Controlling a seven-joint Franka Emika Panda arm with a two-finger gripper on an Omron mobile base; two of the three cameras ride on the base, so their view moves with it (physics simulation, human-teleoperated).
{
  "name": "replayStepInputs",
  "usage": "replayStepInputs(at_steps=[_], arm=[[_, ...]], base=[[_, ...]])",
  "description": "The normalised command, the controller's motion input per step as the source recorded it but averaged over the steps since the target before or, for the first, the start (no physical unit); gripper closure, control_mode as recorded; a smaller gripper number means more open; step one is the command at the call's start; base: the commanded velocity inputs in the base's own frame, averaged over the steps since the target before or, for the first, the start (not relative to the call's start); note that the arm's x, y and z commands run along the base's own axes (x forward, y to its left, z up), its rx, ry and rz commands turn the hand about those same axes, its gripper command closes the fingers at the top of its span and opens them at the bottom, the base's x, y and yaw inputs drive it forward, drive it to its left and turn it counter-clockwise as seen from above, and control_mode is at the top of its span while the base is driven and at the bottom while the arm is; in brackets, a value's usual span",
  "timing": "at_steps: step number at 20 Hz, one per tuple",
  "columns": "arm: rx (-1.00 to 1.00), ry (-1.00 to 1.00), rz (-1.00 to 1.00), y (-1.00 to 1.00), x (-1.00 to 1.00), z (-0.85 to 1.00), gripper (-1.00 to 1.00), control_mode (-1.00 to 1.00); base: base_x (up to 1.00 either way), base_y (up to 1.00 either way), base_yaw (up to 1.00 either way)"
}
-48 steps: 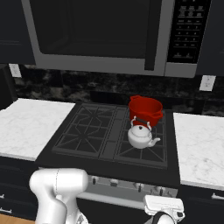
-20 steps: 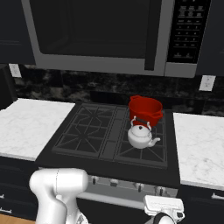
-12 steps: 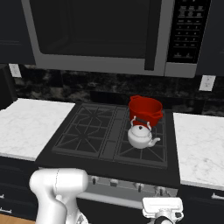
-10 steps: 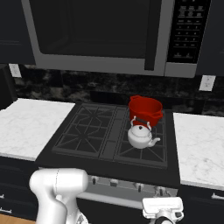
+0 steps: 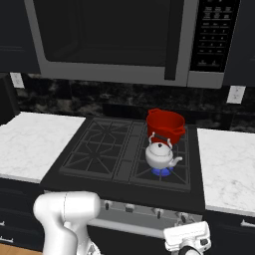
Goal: Pick the kettle from the counter and place it on a stove burner. Then turn the burner on.
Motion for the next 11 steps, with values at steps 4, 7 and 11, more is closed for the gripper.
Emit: replayStepInputs(at_steps=[4,7,11], arm=[[-0.22,0.00,0.00,0.00,0.00,0.10,1.00,-1.00],[-0.20,0.00,0.00,0.00,0.00,0.08,1.00,-1.00],[-0.19,0.00,0.00,0.00,0.00,0.06,1.00,-1.00]], base=[[0.00,0.00,0.00],[0.00,0.00,0.00],[0.00,0.00,0.00]])
